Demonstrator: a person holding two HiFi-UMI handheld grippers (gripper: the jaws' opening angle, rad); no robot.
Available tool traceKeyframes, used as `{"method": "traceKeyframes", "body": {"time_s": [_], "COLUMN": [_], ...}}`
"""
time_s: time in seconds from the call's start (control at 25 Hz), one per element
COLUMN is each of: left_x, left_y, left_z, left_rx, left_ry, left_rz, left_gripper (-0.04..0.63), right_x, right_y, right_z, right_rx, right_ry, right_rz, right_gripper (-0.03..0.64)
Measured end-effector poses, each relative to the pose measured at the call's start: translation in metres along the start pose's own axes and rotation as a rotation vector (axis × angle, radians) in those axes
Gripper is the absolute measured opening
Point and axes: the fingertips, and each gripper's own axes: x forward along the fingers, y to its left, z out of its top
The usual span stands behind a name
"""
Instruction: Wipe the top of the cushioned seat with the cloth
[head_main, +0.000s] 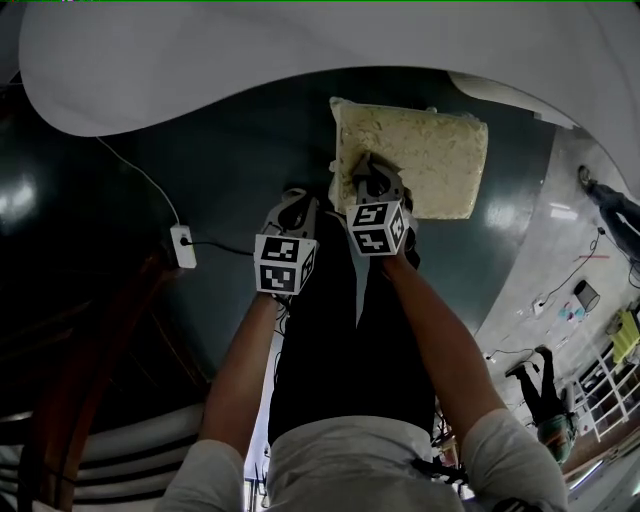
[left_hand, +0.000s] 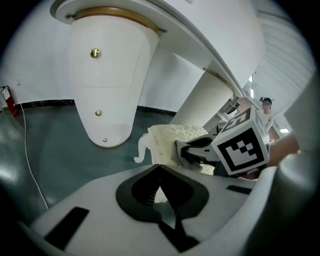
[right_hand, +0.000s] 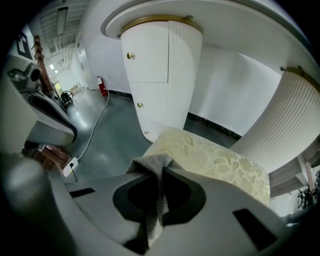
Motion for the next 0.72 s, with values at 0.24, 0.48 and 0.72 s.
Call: {"method": "traceKeyframes", "body": {"time_s": [0.24, 0.48, 0.72], "left_x": [-0.011, -0.024, -0.035], "left_y": [0.026, 0.034, 0.053], "left_z": [-0.002, -0.007, 0.002], "left_rx": [-0.038, -0.006, -0.021], "left_ry": [-0.010, -0.001, -0.009], "left_rz": [0.006, -0.015, -0.005], "left_gripper": [0.014, 0.014, 0.014], "right_x": [0.007, 0.013, 0.027], "right_y": [0.023, 0.035, 0.034], "right_z": [0.013, 0.016, 0.034], "right_rx": [-0.034, -0.062, -0.048], "right_ry": [0.000, 0.030, 0.045], "right_rz": [0.002, 0.002, -0.007], "right_gripper": [0.014, 0.014, 0.014]}}
